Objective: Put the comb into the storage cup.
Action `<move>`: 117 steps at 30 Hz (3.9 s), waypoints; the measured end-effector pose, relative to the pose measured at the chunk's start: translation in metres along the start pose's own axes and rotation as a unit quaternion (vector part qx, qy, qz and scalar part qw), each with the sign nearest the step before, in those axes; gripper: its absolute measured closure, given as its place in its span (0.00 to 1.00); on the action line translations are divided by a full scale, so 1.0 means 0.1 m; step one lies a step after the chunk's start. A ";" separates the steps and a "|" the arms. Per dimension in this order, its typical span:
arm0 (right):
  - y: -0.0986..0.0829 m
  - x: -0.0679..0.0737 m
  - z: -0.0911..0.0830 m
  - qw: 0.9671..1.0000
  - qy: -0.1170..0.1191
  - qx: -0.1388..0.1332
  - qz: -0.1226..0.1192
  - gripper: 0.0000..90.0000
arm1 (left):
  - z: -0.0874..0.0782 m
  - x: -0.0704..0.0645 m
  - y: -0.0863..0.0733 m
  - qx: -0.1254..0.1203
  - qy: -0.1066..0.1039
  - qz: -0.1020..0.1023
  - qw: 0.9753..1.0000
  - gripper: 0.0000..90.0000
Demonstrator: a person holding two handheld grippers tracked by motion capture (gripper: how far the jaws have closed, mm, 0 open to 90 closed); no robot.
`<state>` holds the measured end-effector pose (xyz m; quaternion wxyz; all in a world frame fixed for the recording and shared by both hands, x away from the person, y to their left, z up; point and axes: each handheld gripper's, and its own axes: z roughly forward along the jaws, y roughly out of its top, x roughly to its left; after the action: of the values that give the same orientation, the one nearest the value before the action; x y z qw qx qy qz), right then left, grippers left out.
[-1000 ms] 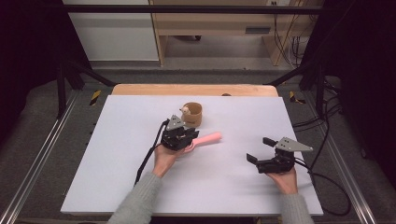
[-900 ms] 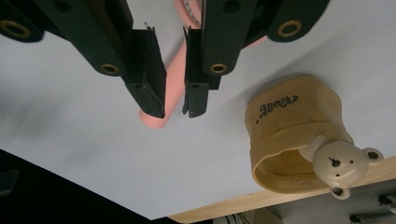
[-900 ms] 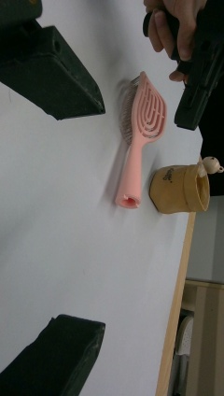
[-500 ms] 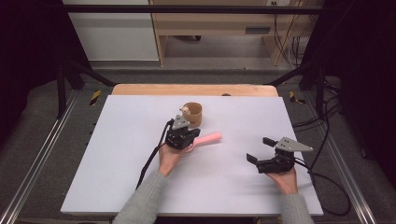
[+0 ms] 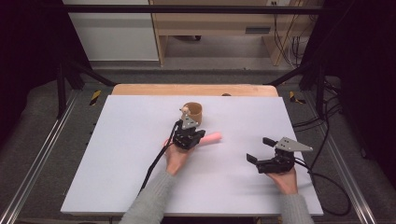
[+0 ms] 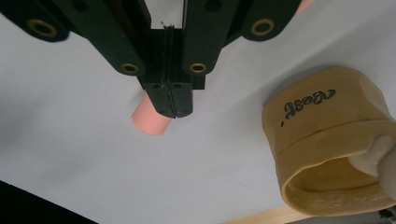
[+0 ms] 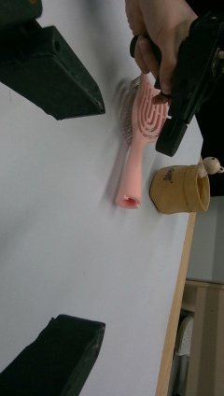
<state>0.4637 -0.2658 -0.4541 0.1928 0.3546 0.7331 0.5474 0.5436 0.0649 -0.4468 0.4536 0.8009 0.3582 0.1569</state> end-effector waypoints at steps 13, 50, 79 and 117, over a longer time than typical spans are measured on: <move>0.00 0.00 0.00 1.000 0.001 -0.001 0.000 0.00 | 0.17 -0.01 0.00 0.021 0.019 -0.016 0.999 1.00; 0.00 0.00 0.00 1.000 0.000 0.001 -0.001 0.00 | 0.15 -0.08 -0.08 0.067 -0.003 0.010 0.998 1.00; 0.00 0.00 0.01 1.000 0.001 0.003 0.001 0.00 | -0.10 -0.07 -0.18 0.061 -0.032 0.040 0.997 1.00; 0.16 0.16 0.06 1.000 -0.014 0.018 -0.011 0.00 | -1.72 0.88 -0.75 -0.075 0.022 -0.019 0.997 0.03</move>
<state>0.4620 -0.2477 -0.4390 0.2025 0.3578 0.7437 0.5271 0.4735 0.2586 -0.4236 0.5071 0.7542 0.3703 0.1919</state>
